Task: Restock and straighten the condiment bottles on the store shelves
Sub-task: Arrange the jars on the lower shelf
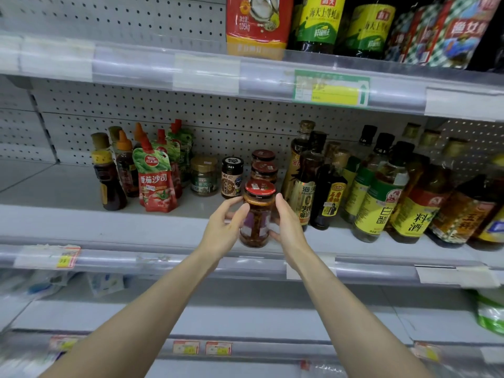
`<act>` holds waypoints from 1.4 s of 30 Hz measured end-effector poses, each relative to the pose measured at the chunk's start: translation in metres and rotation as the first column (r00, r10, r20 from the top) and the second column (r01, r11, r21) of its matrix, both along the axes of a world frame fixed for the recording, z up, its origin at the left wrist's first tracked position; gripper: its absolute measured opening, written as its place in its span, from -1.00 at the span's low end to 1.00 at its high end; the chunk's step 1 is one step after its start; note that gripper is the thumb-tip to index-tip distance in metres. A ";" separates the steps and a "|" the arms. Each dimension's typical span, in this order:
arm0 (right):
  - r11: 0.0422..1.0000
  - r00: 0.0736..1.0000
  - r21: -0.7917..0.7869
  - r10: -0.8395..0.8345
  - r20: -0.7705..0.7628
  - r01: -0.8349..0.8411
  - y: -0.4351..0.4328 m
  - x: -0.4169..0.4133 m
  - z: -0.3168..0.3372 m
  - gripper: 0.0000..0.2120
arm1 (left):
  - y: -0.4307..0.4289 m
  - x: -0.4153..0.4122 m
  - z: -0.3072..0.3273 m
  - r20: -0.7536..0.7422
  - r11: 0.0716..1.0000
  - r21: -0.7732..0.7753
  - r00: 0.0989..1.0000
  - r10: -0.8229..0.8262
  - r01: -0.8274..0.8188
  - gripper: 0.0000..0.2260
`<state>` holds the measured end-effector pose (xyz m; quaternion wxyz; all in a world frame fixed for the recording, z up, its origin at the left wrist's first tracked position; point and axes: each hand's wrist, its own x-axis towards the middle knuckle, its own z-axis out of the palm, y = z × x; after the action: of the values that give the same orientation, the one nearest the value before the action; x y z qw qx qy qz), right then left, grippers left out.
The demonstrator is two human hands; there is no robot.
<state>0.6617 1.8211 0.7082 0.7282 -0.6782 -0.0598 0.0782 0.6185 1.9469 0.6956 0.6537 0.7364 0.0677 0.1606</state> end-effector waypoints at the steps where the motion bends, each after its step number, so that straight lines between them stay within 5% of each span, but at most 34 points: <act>1: 0.999 0.999 -0.015 -0.036 0.019 0.037 0.000 -0.002 -0.002 -0.65 | -0.002 -0.002 0.002 -0.005 1.000 0.004 1.000 -0.010 0.010 -0.70; 6: 0.997 0.996 -0.045 -0.052 0.072 0.055 -0.006 -0.013 -0.003 -0.90 | -0.006 0.000 0.014 -0.070 0.996 -0.051 0.995 -0.071 0.068 -0.54; 13: 0.999 0.998 0.005 0.053 -0.019 -0.053 -0.013 -0.018 0.006 -0.56 | -0.016 -0.013 0.008 -0.059 0.999 -0.026 0.997 -0.048 0.046 -0.67; 21: 0.996 0.997 -0.092 -0.002 0.076 0.009 -0.010 -0.035 -0.011 -0.57 | -0.019 -0.014 0.016 -0.100 0.993 -0.055 0.989 -0.105 0.100 -0.62; 28: 0.995 0.999 -0.085 0.043 -0.025 -0.045 -0.014 -0.021 -0.001 -0.49 | -0.022 -0.023 0.009 -0.102 0.997 -0.030 0.992 -0.068 0.066 -0.74; 35: 0.997 1.000 -0.078 0.004 0.028 -0.002 -0.015 -0.034 -0.011 -0.74 | -0.024 -0.017 0.016 -0.132 0.991 -0.049 0.983 -0.131 0.125 -0.59; 42: 0.986 0.999 -0.157 0.044 -0.028 -0.047 -0.017 -0.020 -0.008 -0.45 | -0.023 -0.024 0.005 -0.120 0.996 -0.055 0.990 -0.070 0.063 -0.58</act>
<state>0.6421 1.8045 0.6997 0.6709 -0.7312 -0.0599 0.1077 0.5947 1.9243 0.7009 0.6720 0.7297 0.0869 0.0917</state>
